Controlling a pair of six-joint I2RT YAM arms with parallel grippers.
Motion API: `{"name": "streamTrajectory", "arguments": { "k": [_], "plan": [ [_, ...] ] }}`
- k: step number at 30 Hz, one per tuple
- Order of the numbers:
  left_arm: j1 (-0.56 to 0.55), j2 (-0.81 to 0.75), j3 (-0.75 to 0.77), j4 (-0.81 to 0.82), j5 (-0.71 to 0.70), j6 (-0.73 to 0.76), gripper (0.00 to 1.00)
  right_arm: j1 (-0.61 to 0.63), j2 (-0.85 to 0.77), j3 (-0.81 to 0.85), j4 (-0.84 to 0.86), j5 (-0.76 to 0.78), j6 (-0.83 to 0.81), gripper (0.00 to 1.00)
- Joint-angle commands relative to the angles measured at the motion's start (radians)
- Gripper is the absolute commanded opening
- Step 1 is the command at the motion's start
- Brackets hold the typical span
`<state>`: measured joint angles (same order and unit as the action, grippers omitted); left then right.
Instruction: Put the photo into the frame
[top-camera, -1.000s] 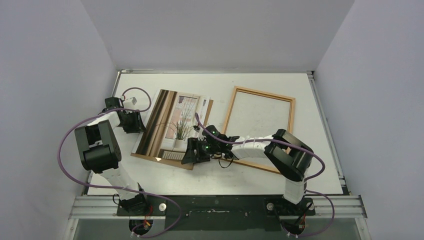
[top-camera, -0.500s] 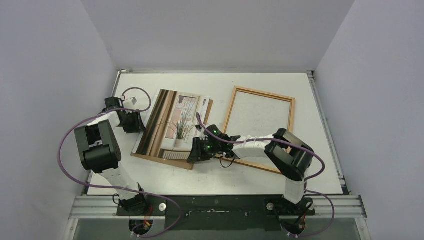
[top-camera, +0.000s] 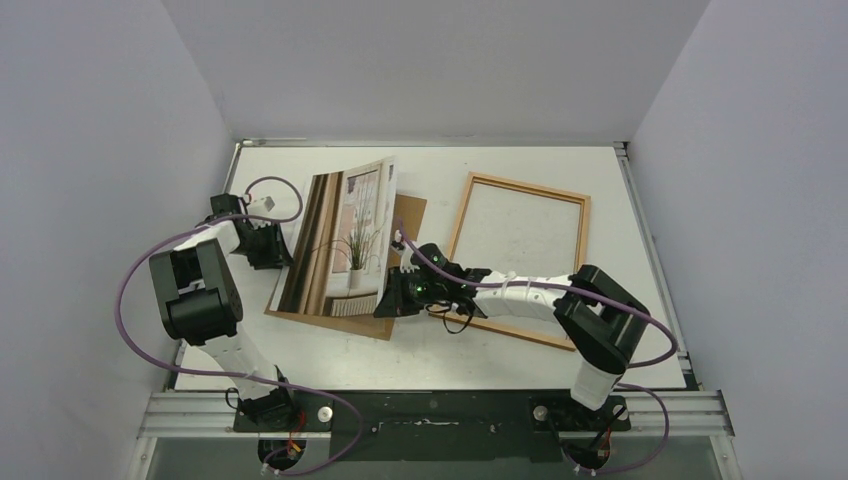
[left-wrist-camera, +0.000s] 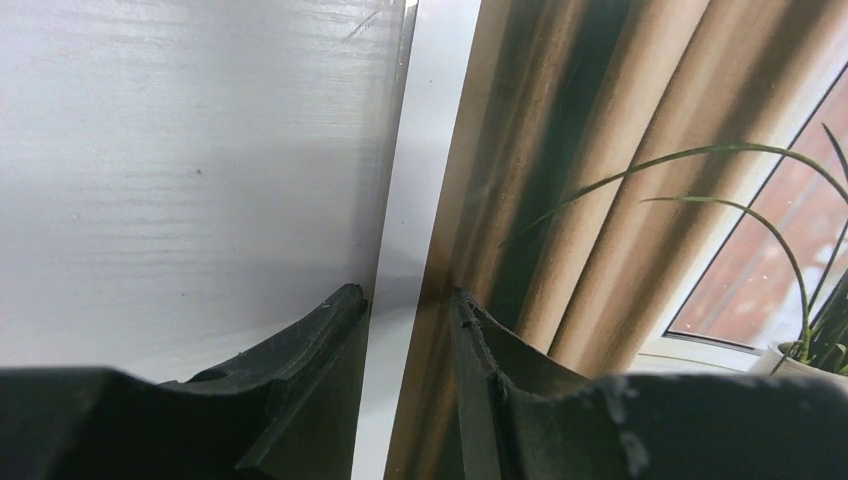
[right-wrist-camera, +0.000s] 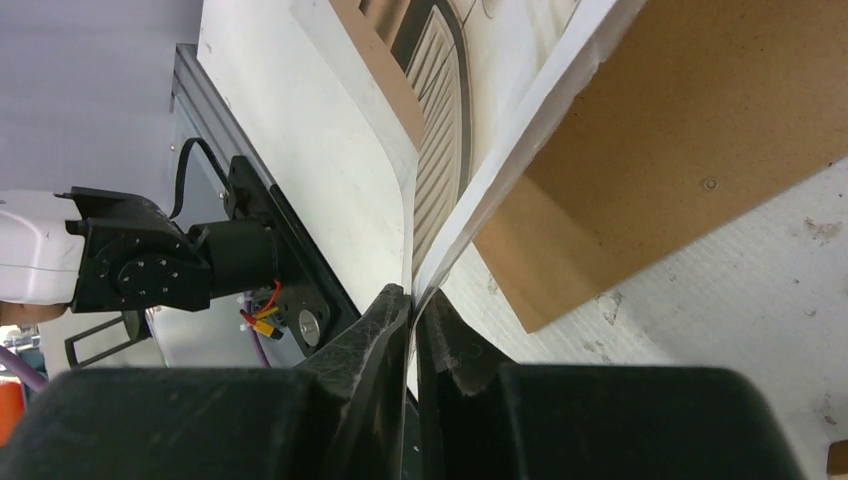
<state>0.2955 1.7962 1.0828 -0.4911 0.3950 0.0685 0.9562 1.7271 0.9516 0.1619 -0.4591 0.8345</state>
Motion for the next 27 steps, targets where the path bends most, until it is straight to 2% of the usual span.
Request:
{"name": "streamTrajectory", "arguments": {
  "k": [1,5,9,20,27],
  "plan": [
    [-0.012,0.001,0.057,-0.114,0.059,-0.019,0.34,0.006,-0.063,0.075,0.002,0.035,-0.031,0.07],
    [-0.014,-0.012,0.120,-0.152,0.072,-0.024,0.35,-0.005,-0.099,0.155,-0.103,0.068,-0.077,0.08],
    [-0.028,-0.021,0.125,-0.154,0.072,-0.033,0.35,-0.032,-0.130,0.173,-0.143,0.070,-0.087,0.13],
    [-0.113,-0.007,0.034,-0.096,0.024,-0.043,0.35,-0.072,-0.094,0.093,-0.088,0.035,-0.020,0.17],
    [-0.134,0.002,0.014,-0.073,-0.005,-0.052,0.34,-0.107,-0.075,0.038,-0.049,0.000,0.020,0.35]
  ]
}}
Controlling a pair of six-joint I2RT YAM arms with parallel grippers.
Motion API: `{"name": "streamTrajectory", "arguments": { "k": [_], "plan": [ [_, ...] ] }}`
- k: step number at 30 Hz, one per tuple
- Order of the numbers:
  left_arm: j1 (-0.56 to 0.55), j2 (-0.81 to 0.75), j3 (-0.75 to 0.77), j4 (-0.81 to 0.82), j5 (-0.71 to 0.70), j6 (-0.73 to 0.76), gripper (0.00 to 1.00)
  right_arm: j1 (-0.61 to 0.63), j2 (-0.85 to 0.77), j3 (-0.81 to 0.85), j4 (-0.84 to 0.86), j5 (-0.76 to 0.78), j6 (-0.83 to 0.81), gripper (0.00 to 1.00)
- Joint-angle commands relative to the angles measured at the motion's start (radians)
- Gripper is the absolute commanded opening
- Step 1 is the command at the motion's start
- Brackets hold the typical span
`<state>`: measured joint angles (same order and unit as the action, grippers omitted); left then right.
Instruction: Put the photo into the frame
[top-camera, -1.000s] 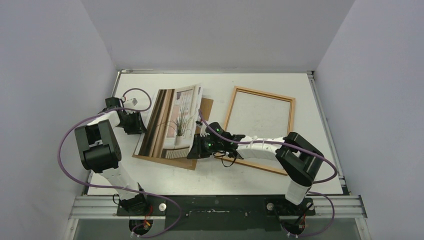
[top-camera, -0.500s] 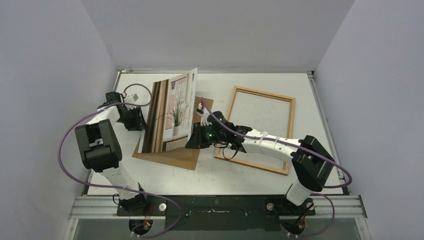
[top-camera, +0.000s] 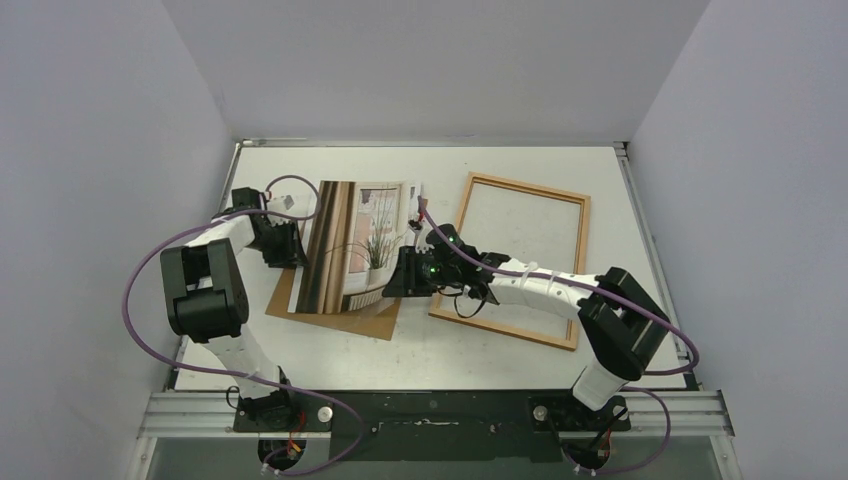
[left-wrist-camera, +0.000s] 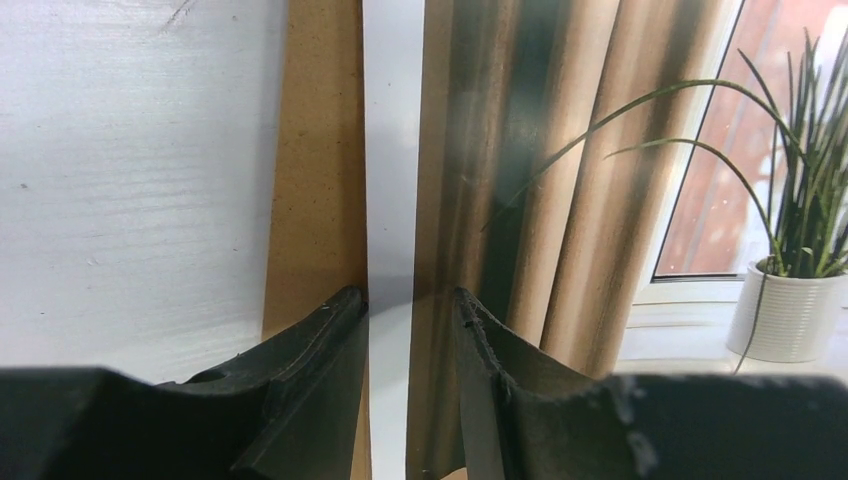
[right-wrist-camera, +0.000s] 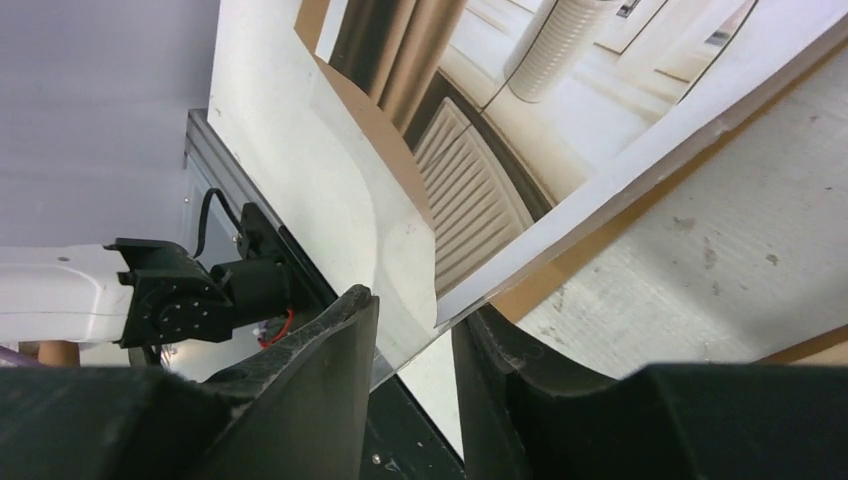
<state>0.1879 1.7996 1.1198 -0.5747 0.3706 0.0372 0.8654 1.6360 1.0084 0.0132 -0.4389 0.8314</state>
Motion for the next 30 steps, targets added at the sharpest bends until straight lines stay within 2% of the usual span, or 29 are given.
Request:
{"name": "streamTrajectory", "arguments": {
  "k": [1,6,14,18,22,27,30],
  "plan": [
    [-0.028,0.001,-0.024,0.012,0.017,-0.022,0.34,-0.018,0.014,-0.023,0.101,-0.023,0.028,0.38],
    [-0.028,0.010,-0.026,0.013,0.013,-0.024,0.34,-0.020,-0.006,-0.046,0.108,-0.029,0.035,0.42],
    [-0.028,0.010,-0.022,0.007,0.013,-0.023,0.33,-0.018,-0.046,-0.075,0.114,-0.029,0.047,0.42],
    [-0.028,0.012,-0.019,0.006,0.014,-0.027,0.33,-0.009,-0.070,-0.074,0.117,-0.033,0.049,0.49],
    [-0.028,0.014,-0.014,0.006,0.016,-0.032,0.33,0.003,-0.083,-0.073,0.100,-0.026,0.048,0.50],
    [-0.028,0.012,-0.009,0.004,0.016,-0.031,0.32,0.015,-0.098,-0.088,0.092,-0.017,0.045,0.47],
    [-0.028,0.012,-0.007,0.003,0.017,-0.032,0.33,0.023,-0.105,-0.090,0.085,-0.008,0.037,0.39]
  ]
}}
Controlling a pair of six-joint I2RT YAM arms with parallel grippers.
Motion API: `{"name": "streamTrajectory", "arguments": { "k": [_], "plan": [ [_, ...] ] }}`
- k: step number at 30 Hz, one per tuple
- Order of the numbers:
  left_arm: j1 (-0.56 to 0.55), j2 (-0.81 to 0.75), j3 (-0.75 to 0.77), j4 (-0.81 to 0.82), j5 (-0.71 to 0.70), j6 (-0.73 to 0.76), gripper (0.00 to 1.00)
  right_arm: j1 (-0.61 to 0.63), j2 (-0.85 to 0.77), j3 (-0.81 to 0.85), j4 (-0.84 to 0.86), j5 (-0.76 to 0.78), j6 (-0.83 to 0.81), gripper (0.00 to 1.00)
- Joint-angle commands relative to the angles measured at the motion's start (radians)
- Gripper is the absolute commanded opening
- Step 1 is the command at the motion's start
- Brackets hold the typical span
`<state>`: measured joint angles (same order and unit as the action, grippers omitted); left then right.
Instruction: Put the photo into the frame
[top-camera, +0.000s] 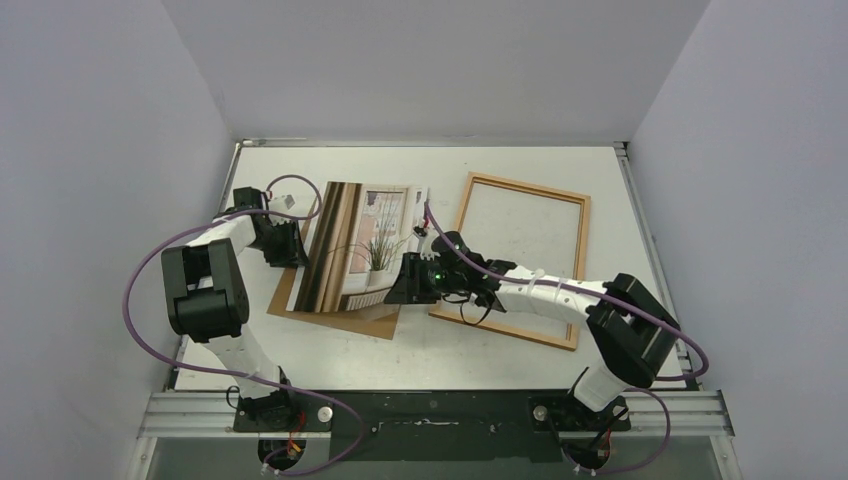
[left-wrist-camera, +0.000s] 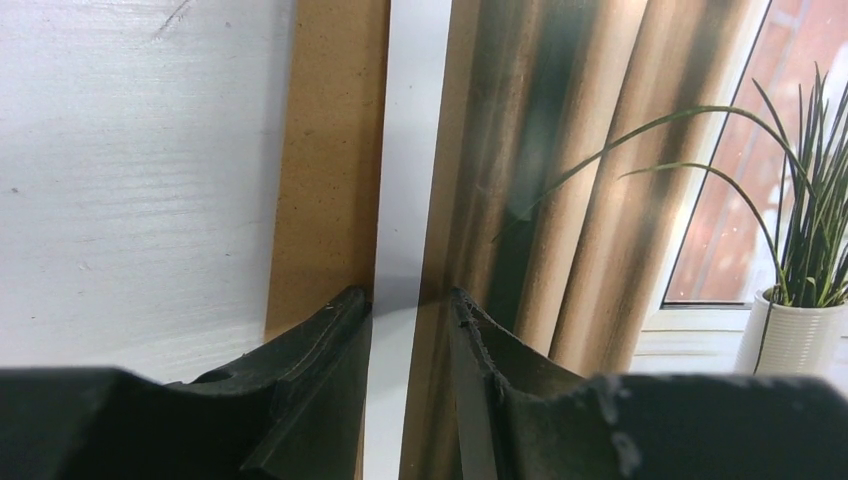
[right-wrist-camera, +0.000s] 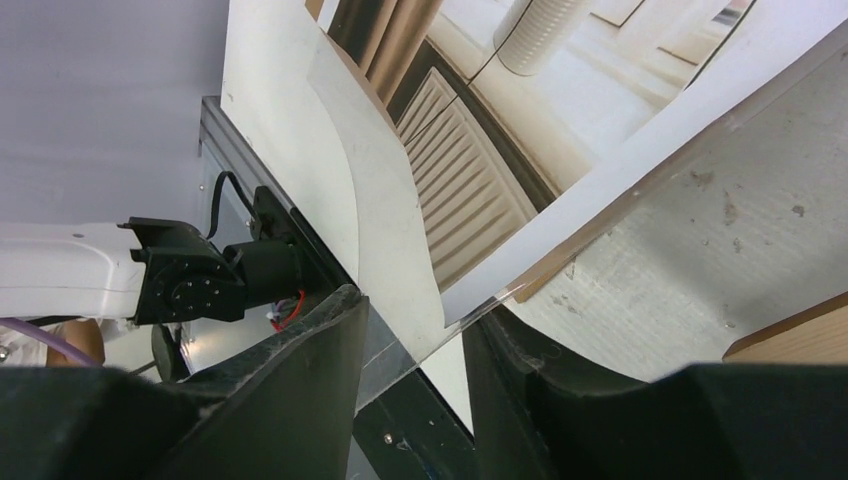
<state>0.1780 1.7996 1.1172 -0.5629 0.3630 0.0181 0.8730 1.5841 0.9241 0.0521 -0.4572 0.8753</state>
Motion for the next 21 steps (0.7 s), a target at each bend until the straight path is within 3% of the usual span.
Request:
{"name": "streamTrajectory", "arguments": {
  "k": [1,3,4,21],
  "plan": [
    [-0.018,0.012,-0.004,-0.011,0.024,-0.013,0.33,0.017,-0.059,-0.002,0.039,0.019,-0.012,0.34],
    [-0.018,0.012,0.001,-0.015,0.021,-0.013,0.33,0.021,-0.070,0.014,0.011,0.044,-0.037,0.21],
    [-0.018,0.011,0.002,-0.018,0.021,-0.013,0.33,0.021,-0.074,0.027,-0.005,0.057,-0.048,0.20],
    [-0.005,-0.063,0.128,-0.129,0.075,-0.012,0.33,0.008,-0.076,0.354,-0.376,0.142,-0.297,0.22]
  ]
}}
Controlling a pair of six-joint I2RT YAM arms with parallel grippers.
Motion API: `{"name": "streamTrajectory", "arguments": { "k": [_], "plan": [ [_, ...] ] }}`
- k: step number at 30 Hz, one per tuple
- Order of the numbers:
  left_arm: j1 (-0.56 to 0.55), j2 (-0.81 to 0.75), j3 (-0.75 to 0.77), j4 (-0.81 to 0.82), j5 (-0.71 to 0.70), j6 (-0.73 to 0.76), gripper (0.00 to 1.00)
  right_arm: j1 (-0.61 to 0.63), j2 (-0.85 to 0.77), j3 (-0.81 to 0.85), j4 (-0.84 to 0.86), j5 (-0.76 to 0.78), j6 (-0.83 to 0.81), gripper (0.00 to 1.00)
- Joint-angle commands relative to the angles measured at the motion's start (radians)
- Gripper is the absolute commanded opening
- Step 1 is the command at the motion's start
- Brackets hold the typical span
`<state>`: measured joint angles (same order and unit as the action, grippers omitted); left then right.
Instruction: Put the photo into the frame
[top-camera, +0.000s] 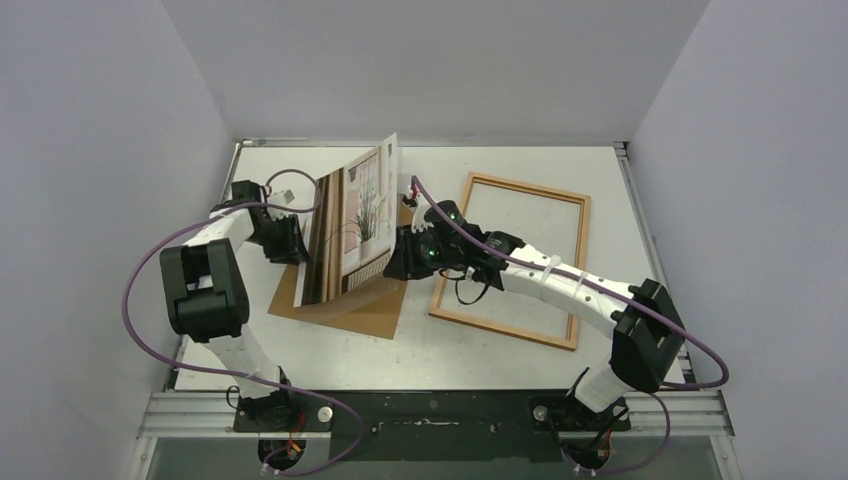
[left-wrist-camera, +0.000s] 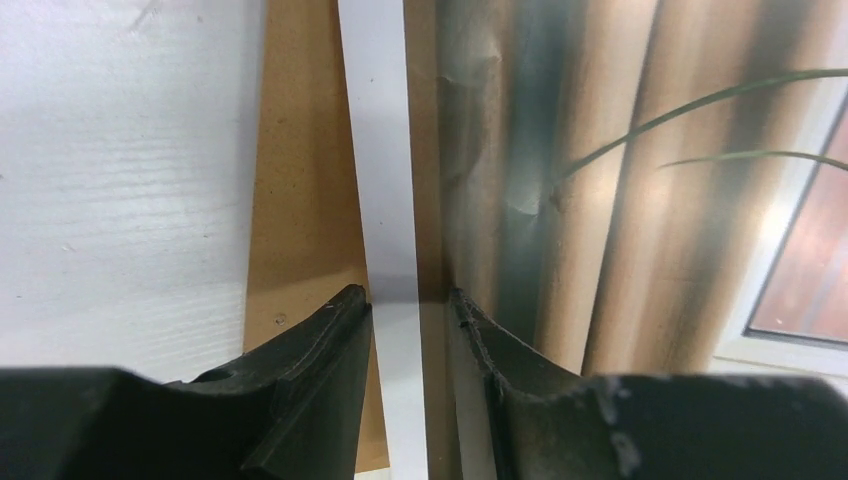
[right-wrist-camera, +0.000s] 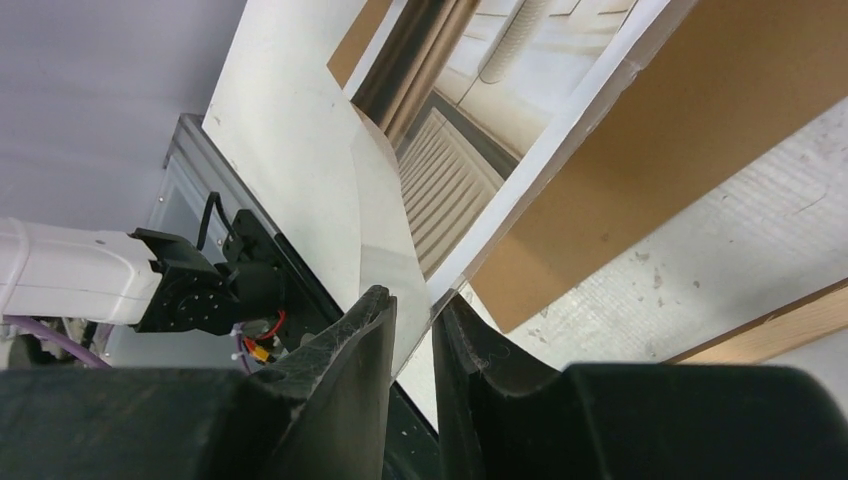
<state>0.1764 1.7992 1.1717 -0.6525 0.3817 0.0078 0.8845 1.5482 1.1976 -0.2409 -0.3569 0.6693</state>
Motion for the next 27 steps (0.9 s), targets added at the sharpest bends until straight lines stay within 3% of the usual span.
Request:
{"name": "streamTrajectory", "arguments": {
  "k": [1,9,16,22,27],
  "plan": [
    [-0.008,-0.074,0.075,-0.038,0.059,-0.001,0.33,-0.005,-0.035,0.095,-0.098,0.044,-0.107,0.22],
    [-0.105,-0.081,0.024,0.019,0.005,-0.002,0.34,-0.014,0.041,0.222,-0.258,0.073,-0.218,0.24],
    [-0.133,-0.042,-0.033,0.094,-0.163,0.011,0.28,-0.042,0.042,0.189,-0.272,0.064,-0.212,0.29],
    [-0.132,-0.047,-0.057,0.109,-0.191,0.027,0.25,-0.113,-0.029,0.077,-0.212,0.045,-0.157,0.06],
    [-0.133,-0.044,-0.065,0.118,-0.193,0.041,0.25,-0.173,-0.091,0.039,-0.208,0.054,-0.129,0.05]
  ]
}}
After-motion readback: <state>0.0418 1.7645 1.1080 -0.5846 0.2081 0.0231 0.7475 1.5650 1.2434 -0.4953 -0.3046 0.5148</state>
